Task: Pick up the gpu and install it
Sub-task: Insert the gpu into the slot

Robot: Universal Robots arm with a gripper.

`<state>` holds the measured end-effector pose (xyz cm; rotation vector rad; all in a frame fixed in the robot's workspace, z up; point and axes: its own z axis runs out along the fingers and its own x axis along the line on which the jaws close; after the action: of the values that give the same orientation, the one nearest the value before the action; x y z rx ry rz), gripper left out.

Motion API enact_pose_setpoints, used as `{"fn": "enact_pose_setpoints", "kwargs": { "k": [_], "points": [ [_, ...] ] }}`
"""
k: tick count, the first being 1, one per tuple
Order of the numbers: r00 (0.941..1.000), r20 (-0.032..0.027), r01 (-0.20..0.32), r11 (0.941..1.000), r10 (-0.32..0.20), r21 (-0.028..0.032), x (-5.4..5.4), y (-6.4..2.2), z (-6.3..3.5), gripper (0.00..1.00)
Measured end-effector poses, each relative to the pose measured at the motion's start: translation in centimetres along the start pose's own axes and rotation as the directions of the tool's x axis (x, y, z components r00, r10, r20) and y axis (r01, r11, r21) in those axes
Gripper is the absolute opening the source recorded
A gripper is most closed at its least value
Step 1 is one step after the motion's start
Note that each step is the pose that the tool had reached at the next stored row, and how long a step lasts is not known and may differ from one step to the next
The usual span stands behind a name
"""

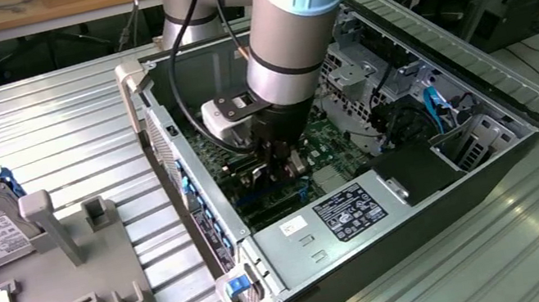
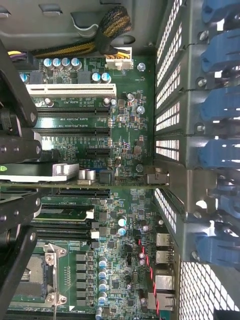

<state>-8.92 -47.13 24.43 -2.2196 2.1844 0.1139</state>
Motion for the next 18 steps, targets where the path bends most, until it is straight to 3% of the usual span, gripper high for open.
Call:
{"fn": "enact_pose_setpoints", "kwargs": {
  "k": [4,18],
  "points": [
    [1.0,-0.0073,0.0,1.0,0.0,-0.0005,-0.14,0.0,-0.03,0.28],
    [1.0,-0.0077,0.0,1.0,0.0,-0.0006,-0.57,0.0,0.03,0.28]
  ]
}}
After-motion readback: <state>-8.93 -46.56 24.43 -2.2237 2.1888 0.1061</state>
